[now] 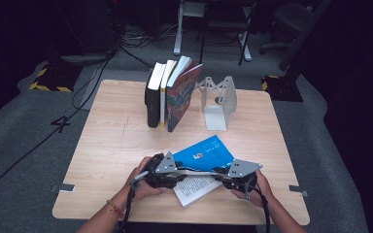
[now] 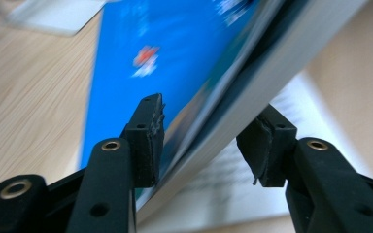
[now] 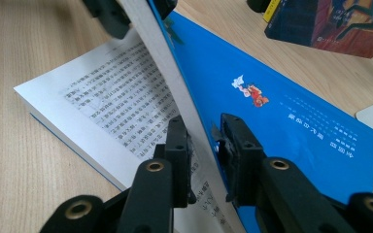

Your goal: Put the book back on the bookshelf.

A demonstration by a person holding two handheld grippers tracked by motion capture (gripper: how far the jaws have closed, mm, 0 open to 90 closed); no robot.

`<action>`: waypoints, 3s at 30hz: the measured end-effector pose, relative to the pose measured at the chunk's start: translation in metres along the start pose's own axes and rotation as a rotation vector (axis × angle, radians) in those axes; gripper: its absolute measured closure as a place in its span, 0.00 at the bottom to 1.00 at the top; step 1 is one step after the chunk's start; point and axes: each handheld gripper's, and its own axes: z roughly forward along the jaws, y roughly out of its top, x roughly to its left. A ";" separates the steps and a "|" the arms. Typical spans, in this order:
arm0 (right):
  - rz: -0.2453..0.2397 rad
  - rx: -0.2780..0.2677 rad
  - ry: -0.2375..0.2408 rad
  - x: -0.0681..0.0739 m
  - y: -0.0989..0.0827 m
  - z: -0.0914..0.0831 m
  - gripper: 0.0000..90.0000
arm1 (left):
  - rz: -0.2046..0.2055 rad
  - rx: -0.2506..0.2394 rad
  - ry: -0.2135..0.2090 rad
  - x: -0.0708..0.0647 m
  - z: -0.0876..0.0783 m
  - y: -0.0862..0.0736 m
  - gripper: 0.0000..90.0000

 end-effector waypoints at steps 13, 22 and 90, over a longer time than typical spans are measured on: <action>0.019 0.026 -0.027 -0.009 -0.013 0.001 0.62 | 0.072 -0.005 -0.047 -0.004 0.010 0.002 0.87; 0.111 -0.024 -0.025 -0.036 -0.038 -0.015 0.55 | 0.076 -0.015 -0.062 0.003 0.000 -0.003 0.88; -0.162 -0.037 0.028 0.023 0.031 0.021 0.82 | 0.028 0.186 0.147 -0.011 -0.015 -0.010 0.78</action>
